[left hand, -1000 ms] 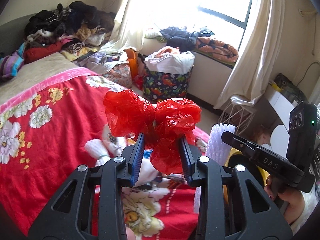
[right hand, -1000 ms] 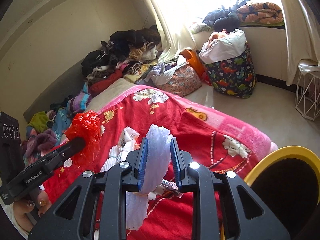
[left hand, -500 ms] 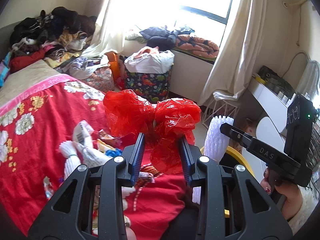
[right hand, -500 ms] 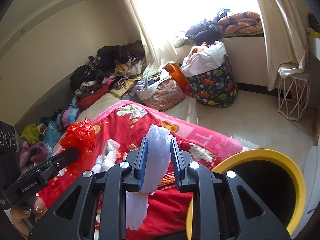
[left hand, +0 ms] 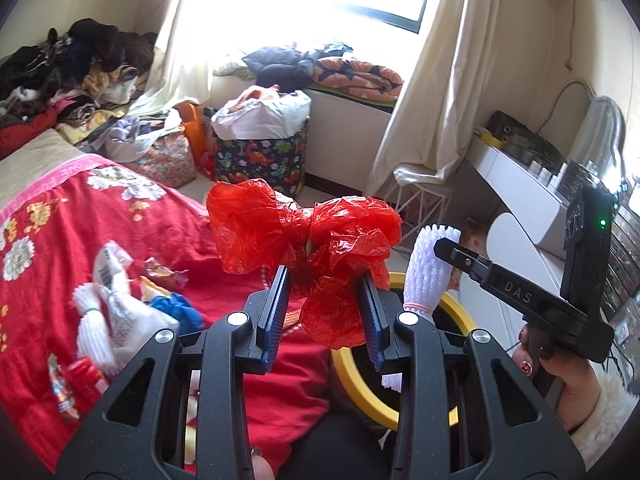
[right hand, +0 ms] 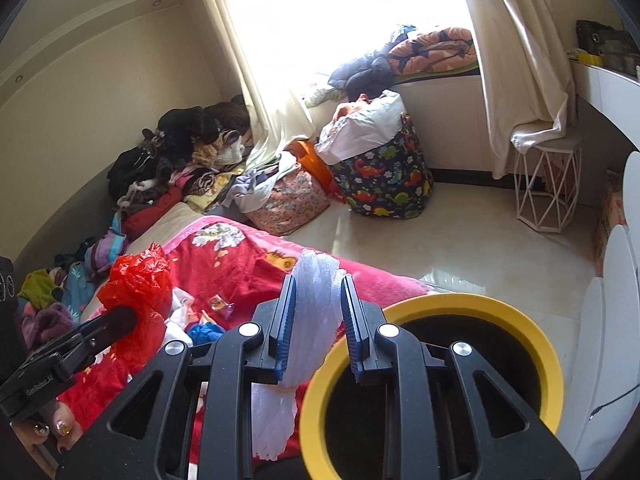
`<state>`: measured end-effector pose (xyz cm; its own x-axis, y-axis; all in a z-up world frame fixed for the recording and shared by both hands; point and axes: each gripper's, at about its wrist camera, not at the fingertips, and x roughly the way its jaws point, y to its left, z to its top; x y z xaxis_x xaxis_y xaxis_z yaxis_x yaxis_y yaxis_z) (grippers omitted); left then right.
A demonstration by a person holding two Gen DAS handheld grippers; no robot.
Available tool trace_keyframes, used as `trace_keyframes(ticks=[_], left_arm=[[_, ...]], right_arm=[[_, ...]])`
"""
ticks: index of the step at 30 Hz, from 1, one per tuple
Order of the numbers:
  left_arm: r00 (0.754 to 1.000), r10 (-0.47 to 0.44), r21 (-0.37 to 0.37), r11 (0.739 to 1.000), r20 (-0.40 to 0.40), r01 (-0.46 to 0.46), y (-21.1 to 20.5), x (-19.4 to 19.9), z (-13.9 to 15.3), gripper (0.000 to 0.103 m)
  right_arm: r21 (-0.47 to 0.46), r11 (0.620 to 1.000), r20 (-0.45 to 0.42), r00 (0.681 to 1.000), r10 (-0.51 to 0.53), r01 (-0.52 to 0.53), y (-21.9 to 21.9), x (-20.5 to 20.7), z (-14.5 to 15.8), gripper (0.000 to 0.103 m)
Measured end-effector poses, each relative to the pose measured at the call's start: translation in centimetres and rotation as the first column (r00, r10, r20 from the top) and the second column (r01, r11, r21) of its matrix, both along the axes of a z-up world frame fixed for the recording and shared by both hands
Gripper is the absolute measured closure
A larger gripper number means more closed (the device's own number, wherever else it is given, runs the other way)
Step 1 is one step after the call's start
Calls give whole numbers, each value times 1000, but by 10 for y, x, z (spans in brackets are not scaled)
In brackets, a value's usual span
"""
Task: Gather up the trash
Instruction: 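Carry the mesh sleeve and red bag in both tools over the yellow-rimmed bin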
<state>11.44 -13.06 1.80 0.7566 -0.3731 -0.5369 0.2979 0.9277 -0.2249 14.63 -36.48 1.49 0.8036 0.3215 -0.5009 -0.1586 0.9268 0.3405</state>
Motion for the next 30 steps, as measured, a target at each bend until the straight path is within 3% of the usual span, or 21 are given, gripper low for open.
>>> trace_keyframes(ticks=[17,30], left_arm=[[989,-139,29,990,-47,141,-57,7,-20,76],[957,-257,57,962,-131,267,-101,10,-52,76]], right_arm=[[-68,989,-19,991,-134,133,-54,-12,-16,81],[-104,971,-70,972,-223,215,-85,-16,-38,81]])
